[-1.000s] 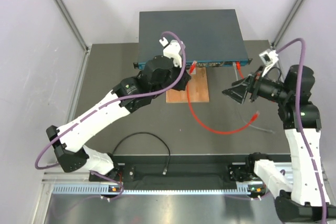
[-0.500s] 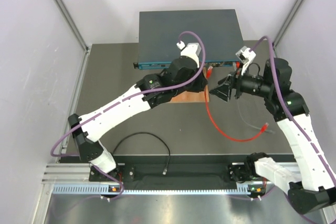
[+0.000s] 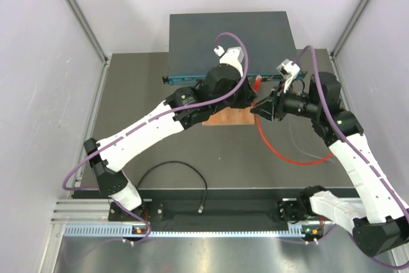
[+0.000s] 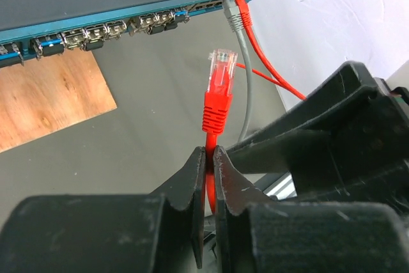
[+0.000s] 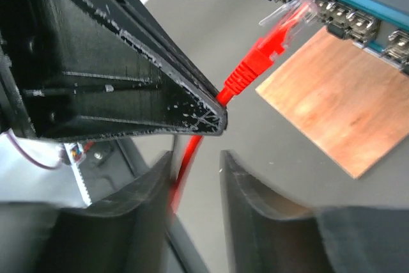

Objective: Insert the plug into the switch port

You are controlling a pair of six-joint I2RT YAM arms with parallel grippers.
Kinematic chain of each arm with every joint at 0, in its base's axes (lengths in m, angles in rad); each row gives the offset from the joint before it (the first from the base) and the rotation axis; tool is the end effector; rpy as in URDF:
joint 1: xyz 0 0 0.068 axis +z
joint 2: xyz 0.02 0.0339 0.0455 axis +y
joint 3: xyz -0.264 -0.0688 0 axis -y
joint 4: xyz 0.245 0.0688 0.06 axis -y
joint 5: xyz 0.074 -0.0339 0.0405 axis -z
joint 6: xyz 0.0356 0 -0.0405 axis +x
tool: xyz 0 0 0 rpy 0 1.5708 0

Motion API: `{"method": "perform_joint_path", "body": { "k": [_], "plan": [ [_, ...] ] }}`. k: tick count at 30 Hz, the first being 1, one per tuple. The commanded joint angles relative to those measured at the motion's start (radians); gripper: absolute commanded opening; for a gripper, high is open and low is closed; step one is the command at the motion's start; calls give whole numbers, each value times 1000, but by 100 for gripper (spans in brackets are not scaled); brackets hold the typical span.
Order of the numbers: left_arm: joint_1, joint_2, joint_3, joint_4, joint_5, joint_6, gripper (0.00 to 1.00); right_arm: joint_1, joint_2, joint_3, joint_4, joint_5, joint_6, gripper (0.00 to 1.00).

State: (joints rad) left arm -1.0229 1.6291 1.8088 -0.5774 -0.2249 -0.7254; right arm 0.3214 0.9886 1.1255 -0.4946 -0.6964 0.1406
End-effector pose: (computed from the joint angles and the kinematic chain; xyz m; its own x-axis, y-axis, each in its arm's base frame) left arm 0.1974 -0.3082 0.4378 -0.6320 -0.2059 -0.7471 0.4086 0.7306 -0.5470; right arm 0.1866 0.0862 0.3914 -0.4428 -0.0341 -0.8960 -0.7579 0.5483 0.3536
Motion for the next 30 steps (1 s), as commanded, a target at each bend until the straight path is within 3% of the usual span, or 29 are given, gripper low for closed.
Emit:
{"method": "perform_joint_path", "body": {
  "k": [1,2,3,4,7,8,12,13,14,21,30],
  "plan": [
    [-2,-8,37,31,19,-19,0,18,4,11,83,3,17,30],
    [3,-14,26,31,16,-17,0,18,4,13,82,-5,17,22],
    [4,-18,18,39,21,-14,2,18,4,17,79,-15,13,4],
    [15,-38,8,50,31,-11,7,16,4,28,68,-34,5,0],
    [55,-95,-60,134,145,24,26,-1,-2,34,44,-159,-26,0],
    [67,-116,-107,169,180,40,41,-5,-4,34,48,-202,-13,0],
    [165,-276,-288,471,517,101,64,-36,-27,36,71,-270,23,0],
    [211,-337,-358,608,560,96,66,-36,-34,40,74,-287,28,0],
    [228,-359,-377,646,594,90,69,-36,-37,42,74,-314,24,0],
    [267,-374,-374,732,826,74,76,-35,-79,46,24,-419,-18,0],
    [251,-258,-361,853,932,-72,70,-22,-111,79,-120,-416,-133,0]
  ]
}}
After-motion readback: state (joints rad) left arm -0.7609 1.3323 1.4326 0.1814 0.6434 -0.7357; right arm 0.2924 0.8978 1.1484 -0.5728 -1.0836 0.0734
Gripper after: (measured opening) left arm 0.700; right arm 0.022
